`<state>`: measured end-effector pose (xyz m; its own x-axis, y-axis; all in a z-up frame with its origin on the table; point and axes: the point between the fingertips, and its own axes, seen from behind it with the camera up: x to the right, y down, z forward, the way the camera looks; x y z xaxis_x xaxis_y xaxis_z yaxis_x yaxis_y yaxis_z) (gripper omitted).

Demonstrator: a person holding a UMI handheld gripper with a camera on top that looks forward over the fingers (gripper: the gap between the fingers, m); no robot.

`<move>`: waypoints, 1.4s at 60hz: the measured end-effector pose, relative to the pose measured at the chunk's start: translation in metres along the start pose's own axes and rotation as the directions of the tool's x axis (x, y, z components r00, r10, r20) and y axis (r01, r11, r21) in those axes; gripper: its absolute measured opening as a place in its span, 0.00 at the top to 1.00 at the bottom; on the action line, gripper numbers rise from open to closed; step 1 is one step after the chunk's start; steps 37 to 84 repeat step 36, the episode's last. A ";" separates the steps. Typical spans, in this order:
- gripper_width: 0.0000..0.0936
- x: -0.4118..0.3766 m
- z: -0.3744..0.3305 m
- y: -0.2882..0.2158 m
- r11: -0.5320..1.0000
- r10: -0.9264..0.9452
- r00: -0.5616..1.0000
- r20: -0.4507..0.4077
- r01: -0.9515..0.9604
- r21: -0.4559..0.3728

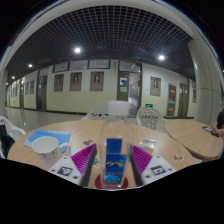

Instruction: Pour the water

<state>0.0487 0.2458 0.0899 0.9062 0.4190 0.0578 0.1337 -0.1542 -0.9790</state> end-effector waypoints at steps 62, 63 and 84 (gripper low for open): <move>0.09 -0.102 -0.230 0.011 0.998 0.056 0.983 0.176 -0.056 -0.008; 0.09 -0.102 -0.230 0.011 0.998 0.056 0.983 0.176 -0.056 -0.008; 0.09 -0.102 -0.230 0.011 0.998 0.056 0.983 0.176 -0.056 -0.008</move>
